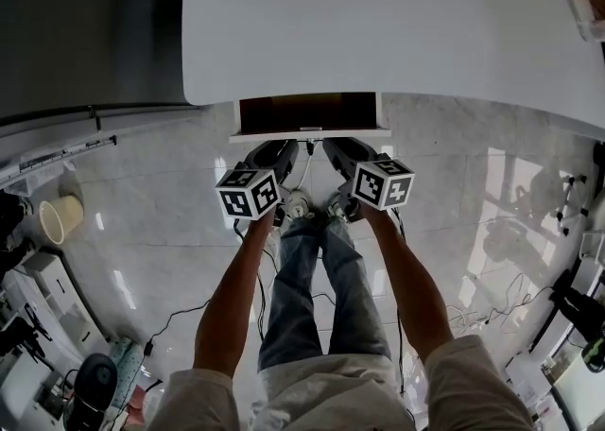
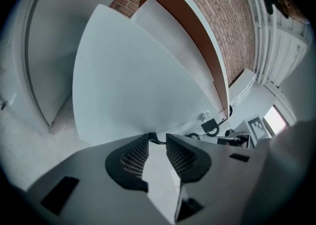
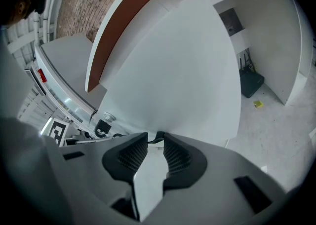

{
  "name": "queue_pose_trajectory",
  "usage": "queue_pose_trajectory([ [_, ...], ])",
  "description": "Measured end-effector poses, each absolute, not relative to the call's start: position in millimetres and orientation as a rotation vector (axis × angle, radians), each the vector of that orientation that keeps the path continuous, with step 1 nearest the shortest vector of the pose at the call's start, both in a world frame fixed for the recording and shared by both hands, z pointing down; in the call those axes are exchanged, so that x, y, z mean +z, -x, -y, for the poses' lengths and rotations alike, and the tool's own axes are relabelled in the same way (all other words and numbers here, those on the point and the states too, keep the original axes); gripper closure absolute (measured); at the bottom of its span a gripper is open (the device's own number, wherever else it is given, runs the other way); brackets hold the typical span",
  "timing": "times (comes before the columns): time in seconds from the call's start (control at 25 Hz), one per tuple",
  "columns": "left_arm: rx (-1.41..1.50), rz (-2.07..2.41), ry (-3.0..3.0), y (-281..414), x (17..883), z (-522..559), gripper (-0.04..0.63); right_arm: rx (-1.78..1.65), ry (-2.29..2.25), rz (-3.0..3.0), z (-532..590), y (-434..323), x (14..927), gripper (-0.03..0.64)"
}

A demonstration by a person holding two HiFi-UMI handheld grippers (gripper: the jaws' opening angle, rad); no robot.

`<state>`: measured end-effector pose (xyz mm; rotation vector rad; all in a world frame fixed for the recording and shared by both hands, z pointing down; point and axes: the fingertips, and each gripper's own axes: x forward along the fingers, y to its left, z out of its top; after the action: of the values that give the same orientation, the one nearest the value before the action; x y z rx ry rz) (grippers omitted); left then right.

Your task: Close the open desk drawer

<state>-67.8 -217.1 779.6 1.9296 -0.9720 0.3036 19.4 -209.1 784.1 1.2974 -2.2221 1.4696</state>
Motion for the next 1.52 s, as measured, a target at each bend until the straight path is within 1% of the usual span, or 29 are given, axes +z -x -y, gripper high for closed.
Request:
queue_pose_trajectory([
  [0.44,0.311,0.983,-1.936,60,780,254,0.477,1.425,-1.317,2.220,250,-28,784,0.501],
  [1.0,0.326,1.020,-1.986,56,777,341,0.476,1.348,-1.399,2.274,336,-29,780,0.494],
  [1.2,0.385,0.986,-1.973,55,783,347,0.469,1.319,-1.395,2.273,348,-30,780,0.488],
  [1.52,0.355,1.029,-2.034,59,780,354,0.469,1.328,-1.408,2.300,350,-26,784,0.488],
])
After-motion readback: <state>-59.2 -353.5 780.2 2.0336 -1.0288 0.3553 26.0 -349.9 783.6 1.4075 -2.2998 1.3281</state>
